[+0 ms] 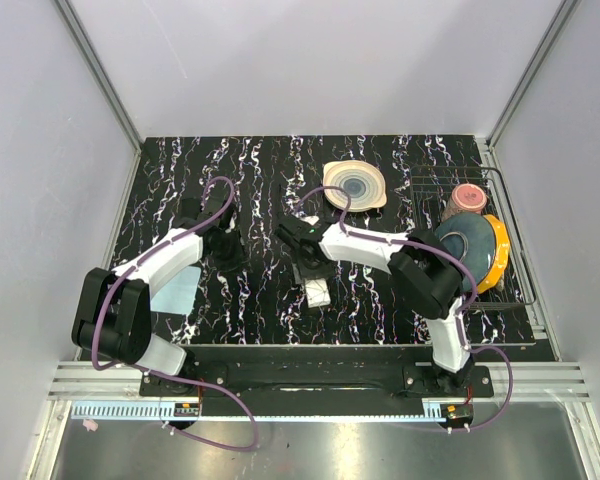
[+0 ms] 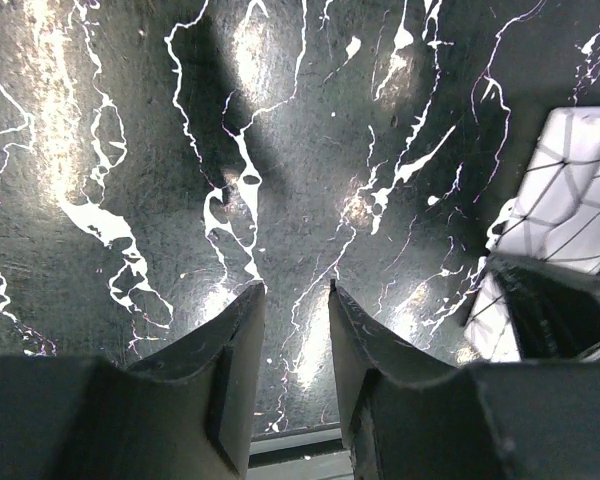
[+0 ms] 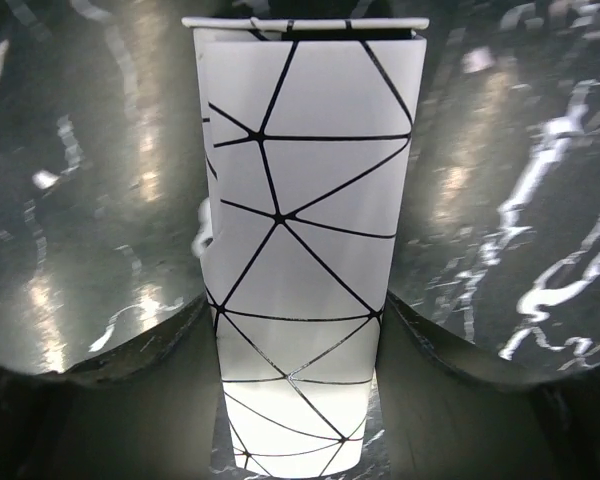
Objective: Organize the sunglasses
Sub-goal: Move the case with the sunglasses to the center of the board.
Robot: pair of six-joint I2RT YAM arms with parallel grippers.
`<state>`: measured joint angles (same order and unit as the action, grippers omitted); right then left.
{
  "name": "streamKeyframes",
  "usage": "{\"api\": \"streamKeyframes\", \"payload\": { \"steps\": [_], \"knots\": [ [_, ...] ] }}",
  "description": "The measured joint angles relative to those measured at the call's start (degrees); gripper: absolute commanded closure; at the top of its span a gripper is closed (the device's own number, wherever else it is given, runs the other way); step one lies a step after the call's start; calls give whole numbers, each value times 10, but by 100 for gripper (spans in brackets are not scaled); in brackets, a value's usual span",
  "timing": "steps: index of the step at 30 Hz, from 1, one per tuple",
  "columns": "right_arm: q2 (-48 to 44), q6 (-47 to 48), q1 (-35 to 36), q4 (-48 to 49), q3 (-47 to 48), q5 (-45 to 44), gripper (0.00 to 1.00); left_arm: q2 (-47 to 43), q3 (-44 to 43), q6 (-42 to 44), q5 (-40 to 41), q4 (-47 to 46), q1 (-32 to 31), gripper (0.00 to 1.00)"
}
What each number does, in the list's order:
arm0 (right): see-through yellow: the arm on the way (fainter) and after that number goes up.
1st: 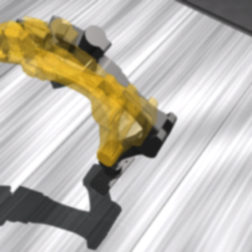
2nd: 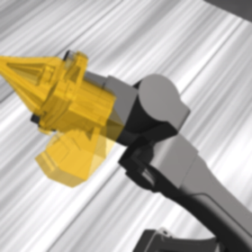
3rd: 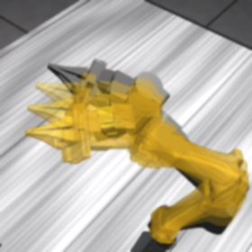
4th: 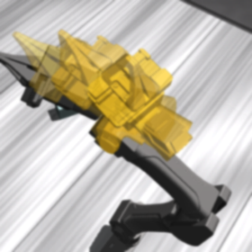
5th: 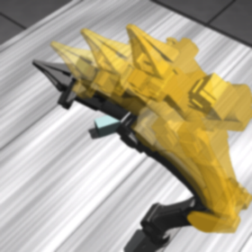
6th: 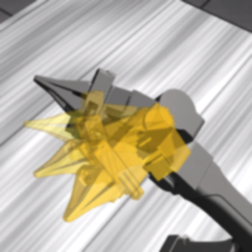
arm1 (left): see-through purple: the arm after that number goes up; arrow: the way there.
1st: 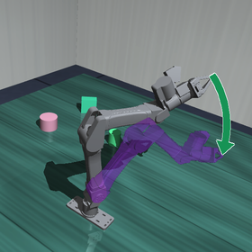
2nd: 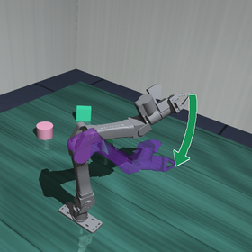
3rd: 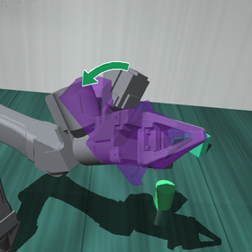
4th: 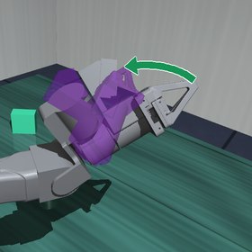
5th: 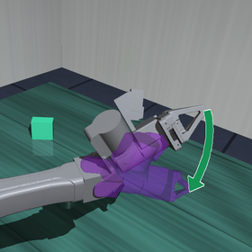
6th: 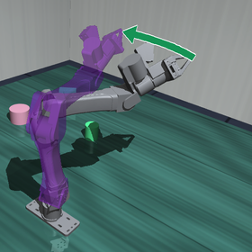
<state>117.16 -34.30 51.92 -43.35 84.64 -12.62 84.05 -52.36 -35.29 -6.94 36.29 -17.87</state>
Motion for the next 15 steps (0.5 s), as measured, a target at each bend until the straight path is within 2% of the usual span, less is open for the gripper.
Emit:
{"api": "streamKeyframes", "payload": {
  "steps": [3,8,15],
  "knots": [
    [-20,10,-28,22,-33,1,57,0,0,3,-3,0,0,63],
    [-67,68,-122,66,-105,0,57,8,-3,8,-9,1,2,63],
    [-79,152,-214,97,-123,-9,54,30,-24,14,-21,2,2,63]
  ]
}}
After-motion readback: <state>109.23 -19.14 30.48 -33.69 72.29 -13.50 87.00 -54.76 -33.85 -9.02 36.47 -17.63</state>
